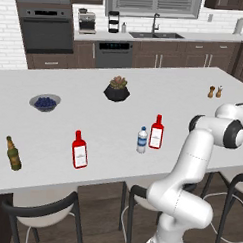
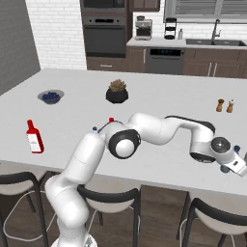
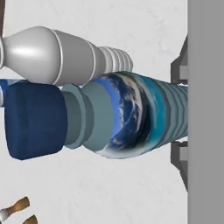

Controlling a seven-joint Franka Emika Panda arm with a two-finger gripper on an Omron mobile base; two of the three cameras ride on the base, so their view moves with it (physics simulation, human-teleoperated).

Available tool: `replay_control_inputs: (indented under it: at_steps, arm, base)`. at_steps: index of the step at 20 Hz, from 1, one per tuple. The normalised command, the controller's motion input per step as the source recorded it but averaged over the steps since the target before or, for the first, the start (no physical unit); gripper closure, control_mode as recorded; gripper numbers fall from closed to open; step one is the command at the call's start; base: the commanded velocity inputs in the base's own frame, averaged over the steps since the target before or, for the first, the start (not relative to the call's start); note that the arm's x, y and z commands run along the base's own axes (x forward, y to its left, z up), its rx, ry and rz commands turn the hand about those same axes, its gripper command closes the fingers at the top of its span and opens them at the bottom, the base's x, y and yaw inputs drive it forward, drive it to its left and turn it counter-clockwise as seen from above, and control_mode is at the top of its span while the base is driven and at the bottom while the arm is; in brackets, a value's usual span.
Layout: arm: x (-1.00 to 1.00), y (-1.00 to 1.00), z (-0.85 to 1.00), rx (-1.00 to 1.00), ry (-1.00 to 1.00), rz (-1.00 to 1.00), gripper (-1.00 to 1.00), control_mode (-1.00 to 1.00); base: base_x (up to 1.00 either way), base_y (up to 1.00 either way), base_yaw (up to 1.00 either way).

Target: Move the plastic bottles in the middle to the plastics group, and the glass bottles in the middle to the glass group.

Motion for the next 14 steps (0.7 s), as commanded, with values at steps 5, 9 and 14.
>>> replay_control_inputs:
  at_steps: [5,9,14]
  arm:
    - [0.03,-0.02,-0.07,-0.07,-0.05,-0.12,1.0,-1.0]
    - [0.04,-0.02,-0.01,-0.08,0.0,-0.12,1.0,-1.0]
    - [0.01,-0.01,0.01,0.0,0.02,-0.01,1.0,-1.0]
  base:
    - [0.0,0.0,0.0]
    - [0.0,0.0,0.0]
    - [0.0,0.0,0.0]
